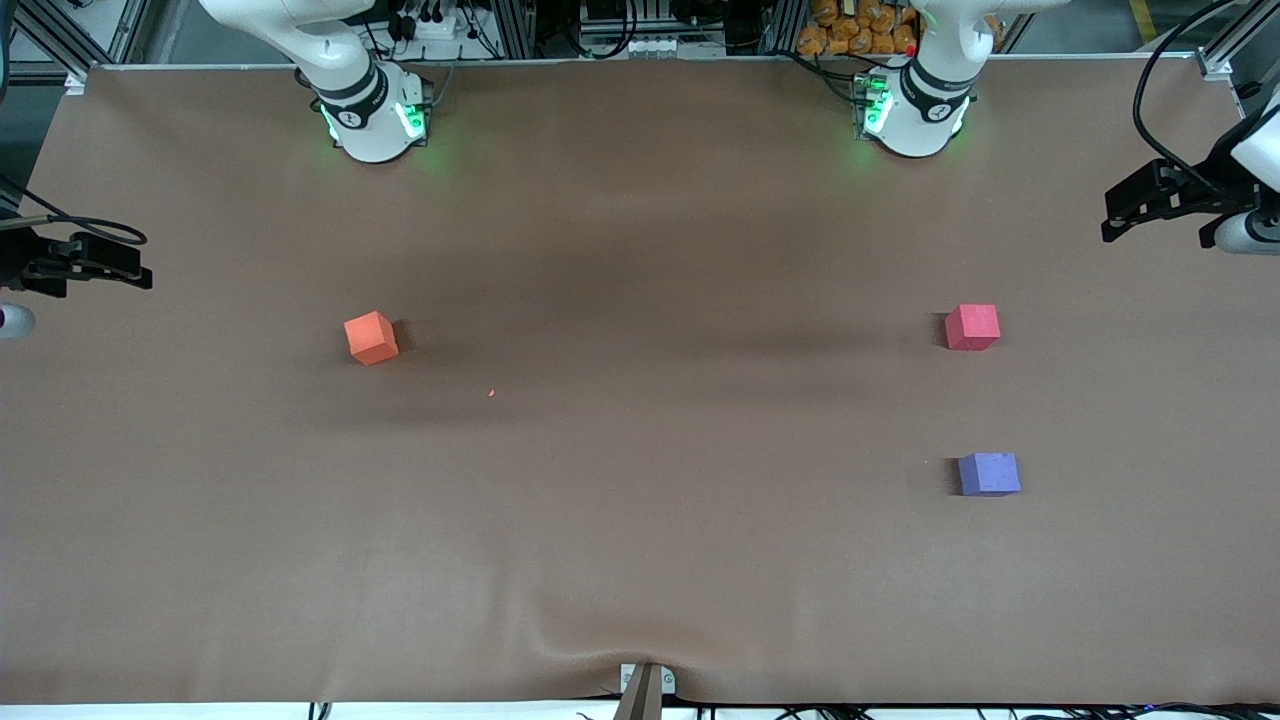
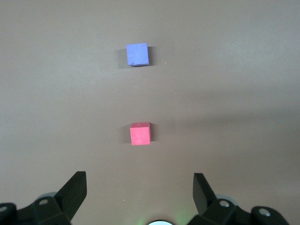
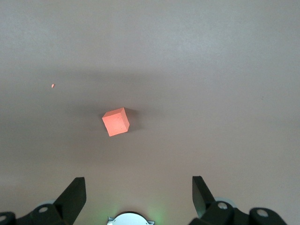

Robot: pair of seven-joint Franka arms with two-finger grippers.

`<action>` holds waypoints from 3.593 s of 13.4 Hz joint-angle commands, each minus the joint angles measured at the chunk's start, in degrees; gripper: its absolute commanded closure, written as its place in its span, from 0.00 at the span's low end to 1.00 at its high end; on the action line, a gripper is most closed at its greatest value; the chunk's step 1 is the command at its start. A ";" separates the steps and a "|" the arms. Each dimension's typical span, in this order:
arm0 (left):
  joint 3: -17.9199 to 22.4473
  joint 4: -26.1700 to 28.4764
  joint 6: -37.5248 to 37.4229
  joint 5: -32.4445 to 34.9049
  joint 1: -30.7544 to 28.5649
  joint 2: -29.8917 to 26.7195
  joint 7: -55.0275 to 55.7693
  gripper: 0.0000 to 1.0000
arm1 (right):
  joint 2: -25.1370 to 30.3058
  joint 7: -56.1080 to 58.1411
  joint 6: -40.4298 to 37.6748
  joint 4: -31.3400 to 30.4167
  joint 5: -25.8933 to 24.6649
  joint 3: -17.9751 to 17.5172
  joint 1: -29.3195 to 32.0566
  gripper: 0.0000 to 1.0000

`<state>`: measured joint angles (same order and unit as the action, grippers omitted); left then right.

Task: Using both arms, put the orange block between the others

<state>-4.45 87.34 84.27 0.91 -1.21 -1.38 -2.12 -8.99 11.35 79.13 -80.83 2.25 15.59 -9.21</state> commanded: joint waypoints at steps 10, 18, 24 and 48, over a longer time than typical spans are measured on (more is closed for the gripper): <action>-0.21 -0.15 -0.78 -1.26 -0.64 -0.29 -0.87 0.00 | -0.68 0.17 -0.47 1.11 0.92 0.31 -0.10 0.00; -0.12 -0.24 -0.78 -1.26 -0.64 -0.20 -0.87 0.00 | -8.14 0.17 0.32 0.94 1.09 0.05 -3.70 0.00; -0.21 -0.32 -0.78 -1.26 -0.55 -0.29 -0.96 0.00 | -16.23 0.17 6.99 -0.38 1.71 -0.47 -6.51 0.00; -0.12 -0.24 -0.86 -1.52 -1.08 -0.29 -1.13 0.00 | -28.10 10.80 15.53 -16.11 7.42 -0.56 -8.80 0.00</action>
<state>-4.57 87.29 84.27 0.91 -1.34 -1.38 -2.27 -37.16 21.86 94.26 -96.19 8.77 14.67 -17.60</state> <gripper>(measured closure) 0.000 0.000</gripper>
